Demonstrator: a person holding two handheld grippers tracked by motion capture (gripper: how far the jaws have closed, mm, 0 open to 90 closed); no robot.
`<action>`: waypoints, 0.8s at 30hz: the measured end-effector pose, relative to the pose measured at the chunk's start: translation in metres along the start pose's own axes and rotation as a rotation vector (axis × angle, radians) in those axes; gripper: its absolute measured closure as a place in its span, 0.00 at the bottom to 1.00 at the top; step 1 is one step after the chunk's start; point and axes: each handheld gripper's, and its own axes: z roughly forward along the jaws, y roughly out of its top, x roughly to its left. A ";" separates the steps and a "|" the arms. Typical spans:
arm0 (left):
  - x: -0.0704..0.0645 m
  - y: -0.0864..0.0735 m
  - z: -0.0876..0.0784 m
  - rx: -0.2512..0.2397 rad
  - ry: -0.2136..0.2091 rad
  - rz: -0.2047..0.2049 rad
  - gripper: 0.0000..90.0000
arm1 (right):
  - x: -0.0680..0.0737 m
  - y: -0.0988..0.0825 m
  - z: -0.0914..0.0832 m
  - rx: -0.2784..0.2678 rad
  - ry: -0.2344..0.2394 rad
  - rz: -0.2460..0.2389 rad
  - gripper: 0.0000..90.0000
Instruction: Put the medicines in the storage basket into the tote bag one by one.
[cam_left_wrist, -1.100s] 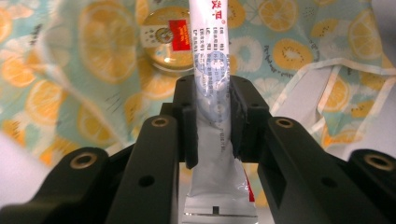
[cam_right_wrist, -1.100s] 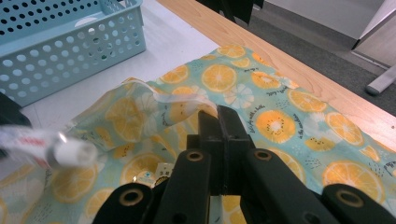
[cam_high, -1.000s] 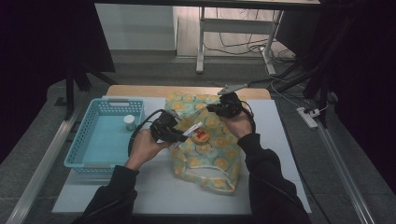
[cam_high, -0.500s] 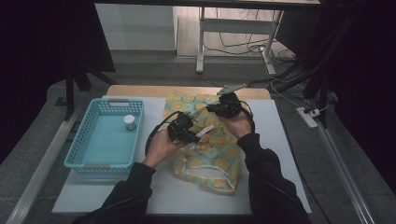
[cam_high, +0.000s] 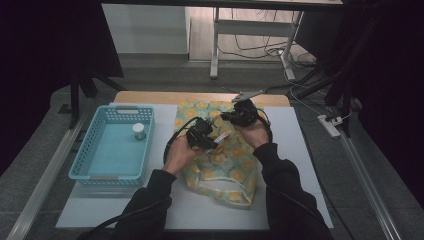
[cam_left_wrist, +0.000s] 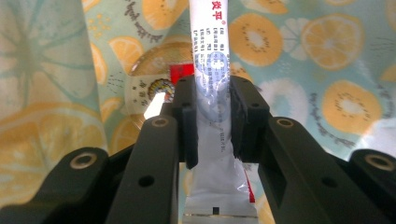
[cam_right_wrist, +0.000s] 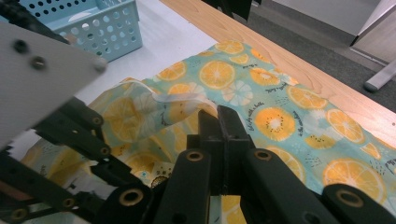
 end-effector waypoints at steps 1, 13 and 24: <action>0.000 0.000 0.002 -0.001 0.001 -0.003 0.82 | 0.000 0.000 0.000 0.000 -0.001 0.001 1.00; 0.002 0.007 0.016 -0.020 0.029 -0.002 0.82 | -0.002 -0.002 0.000 0.005 -0.007 0.007 1.00; 0.002 0.007 0.016 -0.070 0.023 0.020 0.76 | -0.004 -0.004 0.000 0.009 -0.009 0.009 1.00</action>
